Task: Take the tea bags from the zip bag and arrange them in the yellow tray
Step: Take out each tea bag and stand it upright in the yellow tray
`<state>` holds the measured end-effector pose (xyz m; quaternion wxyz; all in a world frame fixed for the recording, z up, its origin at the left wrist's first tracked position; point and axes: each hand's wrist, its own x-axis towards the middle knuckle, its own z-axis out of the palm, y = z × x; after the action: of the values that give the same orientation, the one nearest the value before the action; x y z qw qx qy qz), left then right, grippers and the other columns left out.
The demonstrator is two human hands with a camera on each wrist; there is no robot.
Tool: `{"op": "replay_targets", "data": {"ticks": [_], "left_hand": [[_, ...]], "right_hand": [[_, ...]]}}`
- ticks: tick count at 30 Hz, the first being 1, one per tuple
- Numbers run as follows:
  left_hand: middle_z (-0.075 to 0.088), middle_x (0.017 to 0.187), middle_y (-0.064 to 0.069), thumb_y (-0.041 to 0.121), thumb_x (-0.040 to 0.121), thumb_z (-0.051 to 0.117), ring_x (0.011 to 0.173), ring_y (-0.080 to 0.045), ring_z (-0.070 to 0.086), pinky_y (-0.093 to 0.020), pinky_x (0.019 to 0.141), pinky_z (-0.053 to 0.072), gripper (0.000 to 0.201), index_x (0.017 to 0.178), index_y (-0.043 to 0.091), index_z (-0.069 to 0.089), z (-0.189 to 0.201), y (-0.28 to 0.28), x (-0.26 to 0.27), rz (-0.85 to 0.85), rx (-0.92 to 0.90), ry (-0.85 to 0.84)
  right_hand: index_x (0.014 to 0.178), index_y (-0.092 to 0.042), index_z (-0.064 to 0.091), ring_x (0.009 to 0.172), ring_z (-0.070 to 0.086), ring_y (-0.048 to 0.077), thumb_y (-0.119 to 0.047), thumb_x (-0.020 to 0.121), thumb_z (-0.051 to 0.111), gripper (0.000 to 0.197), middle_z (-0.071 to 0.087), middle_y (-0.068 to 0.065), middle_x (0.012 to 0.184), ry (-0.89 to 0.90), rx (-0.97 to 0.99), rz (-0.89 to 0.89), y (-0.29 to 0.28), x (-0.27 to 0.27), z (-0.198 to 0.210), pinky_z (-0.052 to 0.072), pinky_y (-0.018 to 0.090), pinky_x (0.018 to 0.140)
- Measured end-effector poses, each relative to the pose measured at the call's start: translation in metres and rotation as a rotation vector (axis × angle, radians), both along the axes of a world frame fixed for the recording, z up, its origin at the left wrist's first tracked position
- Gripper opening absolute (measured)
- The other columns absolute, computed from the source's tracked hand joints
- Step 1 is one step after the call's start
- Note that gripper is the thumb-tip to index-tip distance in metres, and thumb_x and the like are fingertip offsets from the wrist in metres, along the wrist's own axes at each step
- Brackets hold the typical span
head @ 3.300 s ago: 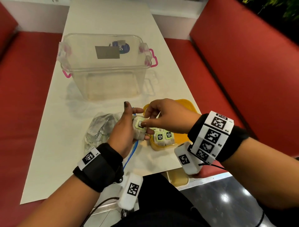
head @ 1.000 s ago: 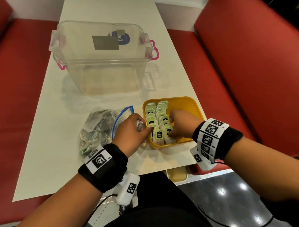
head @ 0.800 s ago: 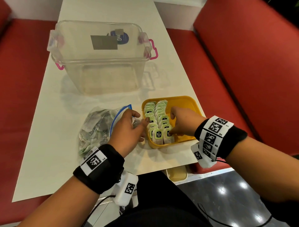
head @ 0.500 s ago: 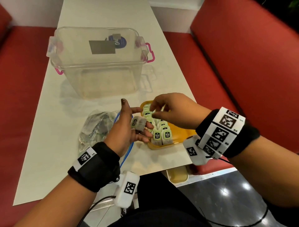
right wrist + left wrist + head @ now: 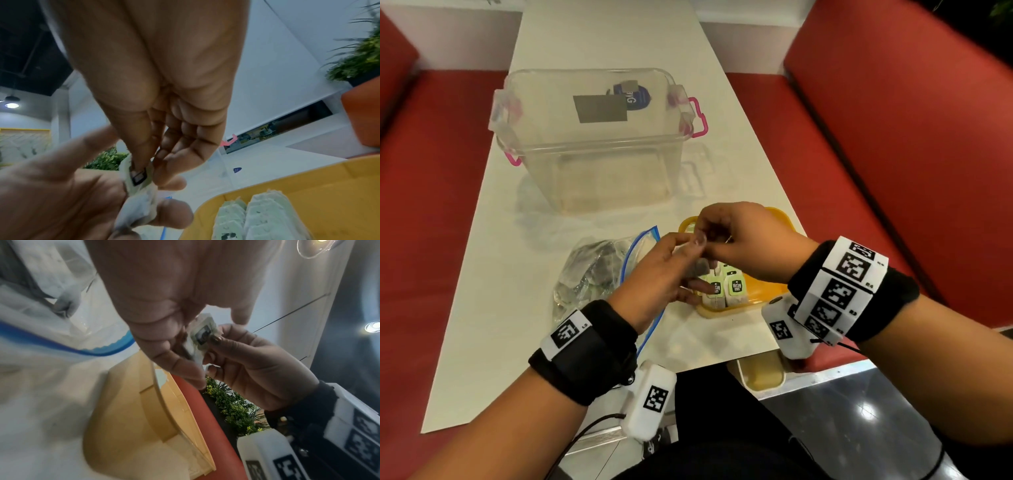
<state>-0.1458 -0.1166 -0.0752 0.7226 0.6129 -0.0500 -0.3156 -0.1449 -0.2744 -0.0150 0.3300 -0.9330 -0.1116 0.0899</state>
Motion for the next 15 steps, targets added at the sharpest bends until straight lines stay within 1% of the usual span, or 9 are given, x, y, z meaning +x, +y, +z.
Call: {"op": "replay_targets", "data": {"ticks": [2,3,4,6,7,9,10,13,15], "left_hand": [[0.070,0.092,-0.005,0.024,0.094,0.058,0.071,-0.016,0.069,-0.025,0.057,0.052,0.012,0.102,0.015,0.056,-0.008,0.002,0.001,0.068,0.085,-0.089],[0.071,0.089,-0.005,0.016,0.094,0.059,0.071,-0.014,0.069,-0.024,0.058,0.052,0.005,0.099,0.013,0.058,-0.012,0.003,0.001,0.085,0.123,-0.135],[0.071,0.087,-0.004,0.011,0.093,0.059,0.071,-0.012,0.068,-0.023,0.059,0.053,0.004,0.097,0.011,0.059,-0.016,0.004,0.001,0.098,0.157,-0.174],[0.071,0.081,-0.001,0.009,0.091,0.063,0.069,-0.011,0.067,-0.025,0.062,0.054,0.008,0.099,0.006,0.062,-0.023,0.004,0.002,0.114,0.210,-0.237],[0.071,0.077,0.002,0.009,0.089,0.065,0.068,-0.013,0.066,-0.028,0.064,0.055,0.009,0.098,0.007,0.064,-0.025,0.004,0.002,0.118,0.244,-0.279],[0.071,0.073,0.002,0.010,0.086,0.070,0.068,-0.019,0.066,-0.034,0.069,0.055,0.008,0.093,0.015,0.069,-0.026,0.004,0.001,0.106,0.313,-0.372],[0.071,0.073,0.003,0.011,0.085,0.072,0.069,-0.019,0.067,-0.033,0.070,0.055,0.010,0.090,0.020,0.070,-0.026,0.004,0.001,0.103,0.327,-0.401],[0.070,0.068,0.014,0.011,0.082,0.074,0.065,-0.004,0.065,-0.021,0.068,0.053,0.018,0.085,0.028,0.069,-0.024,0.006,0.000,0.111,0.328,-0.437],[0.070,0.072,0.011,0.015,0.081,0.076,0.064,-0.006,0.063,-0.024,0.067,0.054,0.013,0.088,0.025,0.070,-0.026,0.007,0.002,0.128,0.361,-0.467]], "right_hand": [[0.087,-0.012,0.062,0.063,0.066,0.013,-0.014,0.086,0.066,0.004,0.070,0.003,0.072,0.016,0.015,-0.069,-0.007,0.001,-0.004,0.055,0.031,0.063],[0.088,-0.011,0.061,0.063,0.068,0.014,-0.014,0.086,0.066,0.006,0.071,0.005,0.072,0.043,0.032,-0.093,-0.009,0.002,-0.007,0.057,0.033,0.064],[0.090,-0.010,0.060,0.064,0.070,0.016,-0.013,0.087,0.066,0.008,0.071,0.007,0.072,0.082,0.061,-0.115,-0.011,0.001,-0.010,0.058,0.035,0.065],[0.094,-0.010,0.058,0.066,0.071,0.020,-0.013,0.087,0.066,0.011,0.069,0.005,0.071,0.150,0.106,-0.145,-0.014,0.001,-0.015,0.060,0.040,0.066],[0.095,-0.010,0.059,0.066,0.070,0.019,-0.015,0.087,0.067,0.012,0.068,0.002,0.071,0.155,0.100,-0.139,-0.015,0.001,-0.017,0.060,0.040,0.066],[0.093,-0.012,0.065,0.063,0.064,0.012,-0.018,0.085,0.069,0.011,0.067,-0.003,0.073,0.129,0.058,-0.097,-0.016,0.003,-0.019,0.056,0.038,0.067],[0.091,-0.012,0.067,0.062,0.063,0.011,-0.019,0.085,0.069,0.009,0.068,-0.003,0.073,0.126,0.051,-0.081,-0.016,0.003,-0.020,0.055,0.038,0.067],[0.088,-0.012,0.068,0.066,0.066,0.017,-0.017,0.087,0.066,0.006,0.072,0.003,0.073,0.165,0.051,-0.080,-0.019,0.007,-0.022,0.056,0.041,0.069],[0.088,-0.013,0.066,0.069,0.068,0.018,-0.017,0.089,0.065,0.005,0.072,0.005,0.076,0.163,-0.001,-0.073,-0.022,0.008,-0.024,0.056,0.041,0.070]]}}
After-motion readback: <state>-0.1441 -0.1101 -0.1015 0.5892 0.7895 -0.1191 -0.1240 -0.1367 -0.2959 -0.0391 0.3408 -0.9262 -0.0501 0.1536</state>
